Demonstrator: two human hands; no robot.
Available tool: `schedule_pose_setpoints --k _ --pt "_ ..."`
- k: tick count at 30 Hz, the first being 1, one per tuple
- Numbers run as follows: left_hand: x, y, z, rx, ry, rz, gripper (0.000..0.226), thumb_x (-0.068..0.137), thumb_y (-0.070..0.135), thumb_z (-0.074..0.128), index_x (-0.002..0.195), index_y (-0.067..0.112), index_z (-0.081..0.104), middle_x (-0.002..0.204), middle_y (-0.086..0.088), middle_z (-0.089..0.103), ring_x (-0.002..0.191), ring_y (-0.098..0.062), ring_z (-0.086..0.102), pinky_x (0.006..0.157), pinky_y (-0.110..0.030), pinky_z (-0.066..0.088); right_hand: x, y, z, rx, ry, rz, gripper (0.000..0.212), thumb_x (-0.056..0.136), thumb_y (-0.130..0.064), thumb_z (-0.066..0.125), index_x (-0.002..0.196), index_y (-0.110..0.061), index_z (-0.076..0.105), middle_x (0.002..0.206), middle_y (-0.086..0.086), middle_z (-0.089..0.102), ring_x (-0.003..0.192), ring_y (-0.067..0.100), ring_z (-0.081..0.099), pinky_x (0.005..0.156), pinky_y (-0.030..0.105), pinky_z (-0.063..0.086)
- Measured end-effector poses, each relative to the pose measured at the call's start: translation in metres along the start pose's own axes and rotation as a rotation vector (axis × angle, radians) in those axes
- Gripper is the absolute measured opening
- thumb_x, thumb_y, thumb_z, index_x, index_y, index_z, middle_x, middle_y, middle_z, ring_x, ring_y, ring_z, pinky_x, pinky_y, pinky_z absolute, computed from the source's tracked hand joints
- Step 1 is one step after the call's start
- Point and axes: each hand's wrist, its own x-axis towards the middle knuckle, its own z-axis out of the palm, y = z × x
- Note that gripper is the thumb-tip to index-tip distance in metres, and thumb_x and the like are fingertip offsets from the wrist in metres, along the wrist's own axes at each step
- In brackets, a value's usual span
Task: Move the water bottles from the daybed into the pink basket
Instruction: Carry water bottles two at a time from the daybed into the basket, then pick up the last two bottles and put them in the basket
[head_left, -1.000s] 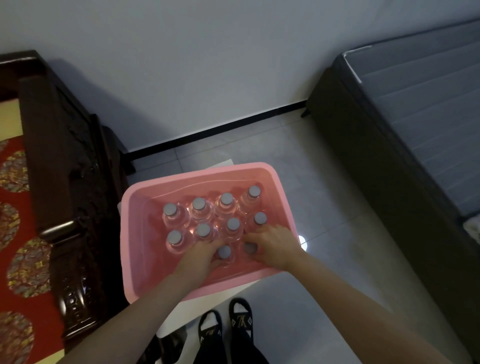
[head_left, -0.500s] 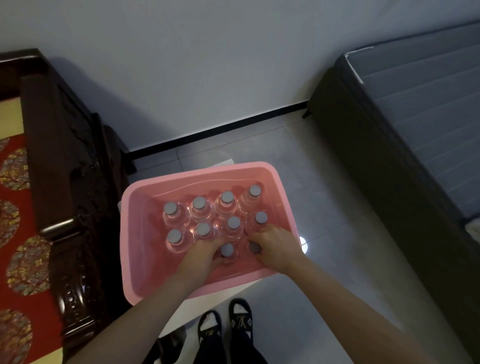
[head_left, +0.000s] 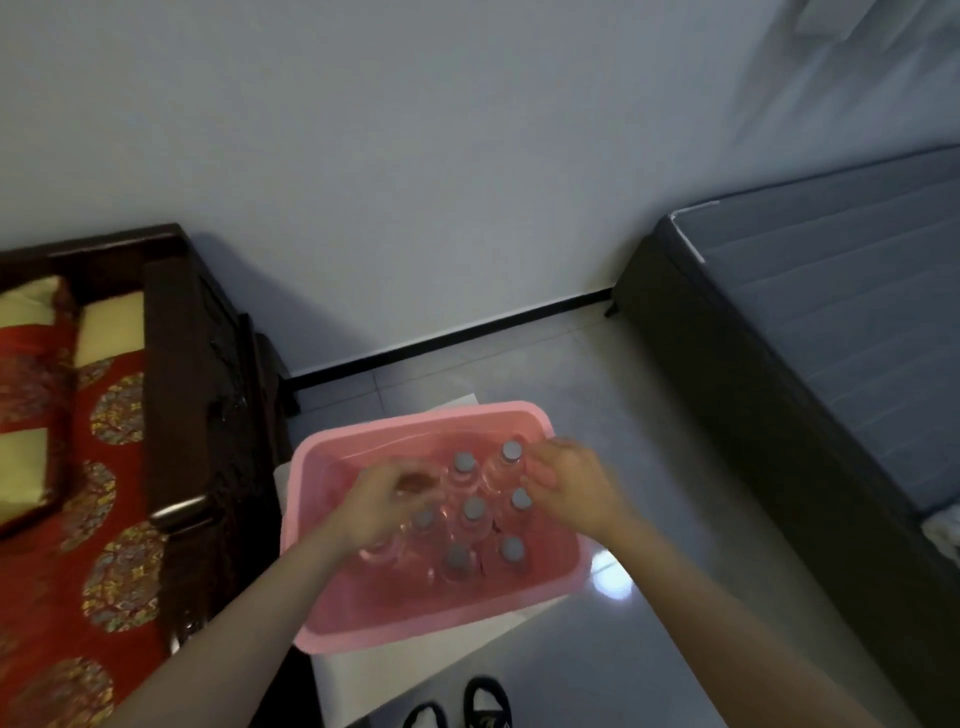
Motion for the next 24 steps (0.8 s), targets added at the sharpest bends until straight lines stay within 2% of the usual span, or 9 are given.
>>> schedule_pose_setpoints --k 3,5,7,10,12,15,20,24 --pt "0.0 0.063 -0.053 -0.251 0.326 0.027 0.015 0.085 0.016 0.068 0.1 0.02 0.07 0.099 0.003 0.072 0.087 -0.002 0.066 0.082 -0.012 0.049 0.016 -0.03 -0.049 0.136 0.209 -0.023 0.047 0.086 -0.036 0.065 0.125 -0.009 0.061 0.125 0.012 0.062 0.117 0.028 0.055 0.098 0.033 0.039" --pt "-0.01 0.104 -0.085 -0.369 0.461 0.089 0.016 0.09 0.019 0.062 0.105 0.018 0.068 0.104 0.002 0.071 0.095 -0.002 0.066 0.087 -0.015 0.048 0.022 -0.056 -0.083 0.201 0.289 -0.059 0.053 0.09 -0.036 0.062 0.133 -0.008 0.053 0.138 0.011 0.053 0.129 0.024 0.045 0.107 0.028 0.028" --pt "-0.022 0.135 -0.111 -0.42 0.549 0.13 0.021 0.093 0.021 0.057 0.111 0.016 0.066 0.109 0.0 0.07 0.103 -0.003 0.064 0.088 -0.014 0.046 0.029 -0.08 -0.11 0.254 0.357 -0.098 0.054 0.092 -0.04 0.058 0.137 -0.01 0.049 0.145 0.006 0.046 0.135 0.02 0.037 0.11 0.027 0.023" --pt "-0.055 0.165 -0.141 -0.404 0.698 0.181 0.03 0.094 0.019 0.056 0.122 0.01 0.061 0.12 -0.003 0.065 0.113 -0.007 0.059 0.098 -0.018 0.042 0.032 -0.114 -0.139 0.275 0.426 -0.197 0.055 0.094 -0.045 0.051 0.14 -0.015 0.046 0.149 0.001 0.041 0.138 0.016 0.032 0.11 0.027 0.021" --pt "-0.087 0.173 -0.158 -0.356 0.793 0.207 0.032 0.094 0.019 0.055 0.125 0.01 0.059 0.122 -0.002 0.064 0.111 -0.002 0.058 0.097 -0.015 0.042 0.033 -0.139 -0.149 0.281 0.422 -0.272 0.056 0.094 -0.047 0.049 0.141 -0.017 0.043 0.15 -0.001 0.039 0.139 0.013 0.03 0.108 0.025 0.021" --pt "-0.153 0.166 -0.184 -0.265 0.909 0.195 0.032 0.094 0.024 0.055 0.125 0.017 0.06 0.121 0.007 0.064 0.103 0.014 0.056 0.085 -0.003 0.043 0.029 -0.187 -0.148 0.292 0.398 -0.381 0.058 0.094 -0.048 0.049 0.143 -0.018 0.04 0.151 -0.002 0.037 0.139 0.013 0.03 0.108 0.025 0.021" --pt "-0.28 0.143 -0.224 -0.181 1.146 0.142 0.031 0.093 0.031 0.056 0.123 0.026 0.061 0.122 0.011 0.063 0.101 0.018 0.055 0.071 0.0 0.043 0.004 -0.281 -0.126 0.302 0.292 -0.587 0.063 0.093 -0.052 0.047 0.147 -0.02 0.033 0.154 -0.003 0.031 0.14 0.012 0.027 0.109 0.025 0.018" --pt "-0.404 0.122 -0.241 -0.112 1.355 0.084 0.035 0.094 0.036 0.054 0.128 0.027 0.058 0.125 0.013 0.06 0.101 0.023 0.051 0.073 0.003 0.04 -0.037 -0.376 -0.098 0.318 0.236 -0.744 0.064 0.093 -0.053 0.047 0.147 -0.021 0.032 0.154 -0.002 0.031 0.14 0.014 0.028 0.112 0.035 0.026"
